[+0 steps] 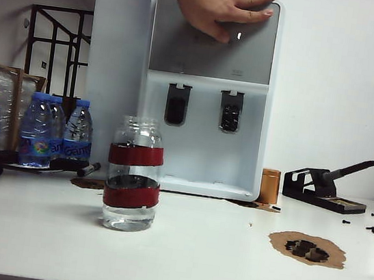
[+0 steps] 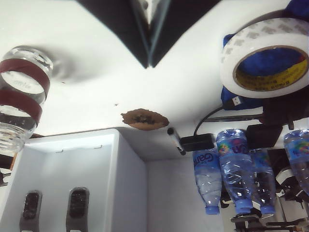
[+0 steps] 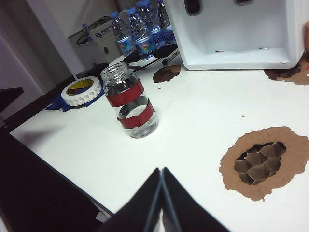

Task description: Pick up the water bottle with two loops of red belts, then reach the front water dispenser and gently press the gray-black baffle horizontally to get a little water.

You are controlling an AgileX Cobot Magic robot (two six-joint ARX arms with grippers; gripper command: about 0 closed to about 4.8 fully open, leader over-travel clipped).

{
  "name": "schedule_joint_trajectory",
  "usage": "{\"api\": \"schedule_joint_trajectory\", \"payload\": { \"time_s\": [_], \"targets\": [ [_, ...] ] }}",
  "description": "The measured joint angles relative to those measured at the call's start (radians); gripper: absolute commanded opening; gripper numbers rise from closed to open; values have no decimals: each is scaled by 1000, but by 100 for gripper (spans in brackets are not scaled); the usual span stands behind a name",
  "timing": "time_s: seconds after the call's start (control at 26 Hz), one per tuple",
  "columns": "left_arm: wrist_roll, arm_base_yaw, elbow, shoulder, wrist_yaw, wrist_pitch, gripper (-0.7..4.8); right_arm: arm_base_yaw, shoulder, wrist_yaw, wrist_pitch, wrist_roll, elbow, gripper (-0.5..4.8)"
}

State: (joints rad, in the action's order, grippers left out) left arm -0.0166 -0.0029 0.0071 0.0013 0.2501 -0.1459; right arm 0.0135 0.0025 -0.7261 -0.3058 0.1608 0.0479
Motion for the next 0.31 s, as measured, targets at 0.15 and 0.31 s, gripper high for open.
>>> {"api": "schedule_joint_trajectory", "payload": {
  "time_s": [0.15, 0.31],
  "targets": [
    [0, 0, 0, 0, 0, 0, -4, 0, 0, 1, 0, 0, 0, -3],
    [0, 0, 0, 0, 0, 0, -4, 0, 0, 4, 0, 0, 0, -3]
  ]
}}
